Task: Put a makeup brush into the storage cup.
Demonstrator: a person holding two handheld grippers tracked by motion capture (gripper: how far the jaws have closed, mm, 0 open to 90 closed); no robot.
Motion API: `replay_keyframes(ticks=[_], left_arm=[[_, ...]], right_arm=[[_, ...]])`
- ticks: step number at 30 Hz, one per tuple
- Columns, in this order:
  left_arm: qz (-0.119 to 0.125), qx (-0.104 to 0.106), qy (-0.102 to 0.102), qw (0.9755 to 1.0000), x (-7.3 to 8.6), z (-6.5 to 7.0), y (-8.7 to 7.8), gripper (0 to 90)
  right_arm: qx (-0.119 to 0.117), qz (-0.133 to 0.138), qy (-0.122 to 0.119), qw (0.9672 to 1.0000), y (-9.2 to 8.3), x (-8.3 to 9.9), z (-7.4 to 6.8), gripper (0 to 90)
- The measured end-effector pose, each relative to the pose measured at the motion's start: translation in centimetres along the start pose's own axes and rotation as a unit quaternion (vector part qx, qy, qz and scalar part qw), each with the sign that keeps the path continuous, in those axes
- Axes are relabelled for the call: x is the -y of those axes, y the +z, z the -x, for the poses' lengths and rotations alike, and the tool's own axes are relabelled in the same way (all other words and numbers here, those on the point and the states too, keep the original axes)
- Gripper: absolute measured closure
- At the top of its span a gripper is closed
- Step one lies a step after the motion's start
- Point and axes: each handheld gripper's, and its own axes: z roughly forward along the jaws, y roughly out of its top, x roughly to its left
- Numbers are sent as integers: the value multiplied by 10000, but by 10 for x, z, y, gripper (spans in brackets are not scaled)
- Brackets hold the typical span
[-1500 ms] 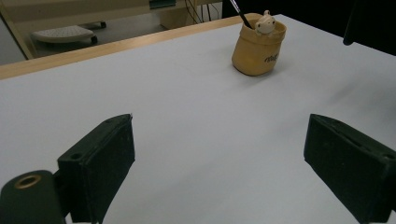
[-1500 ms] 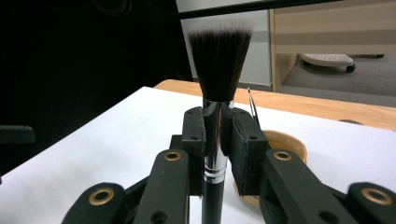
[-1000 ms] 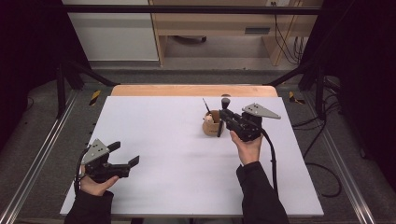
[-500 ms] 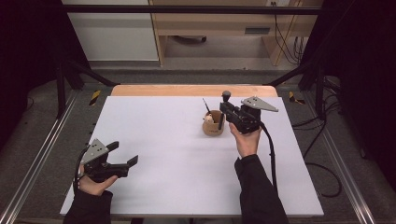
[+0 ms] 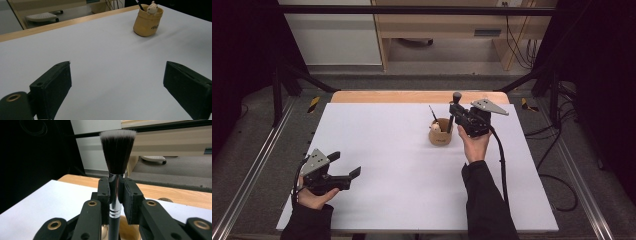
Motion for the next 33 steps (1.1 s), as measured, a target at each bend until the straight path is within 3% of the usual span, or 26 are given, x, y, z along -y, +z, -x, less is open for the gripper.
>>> replay_keyframes(ticks=[11,33], left_arm=[[12,16,-4,10000,0,1,0,74],[25,40,50,10000,-1,1,0,74]], right_arm=[[188,67,50,9998,14,-4,3,777],[409,-144,114,9990,45,10,15,776]])
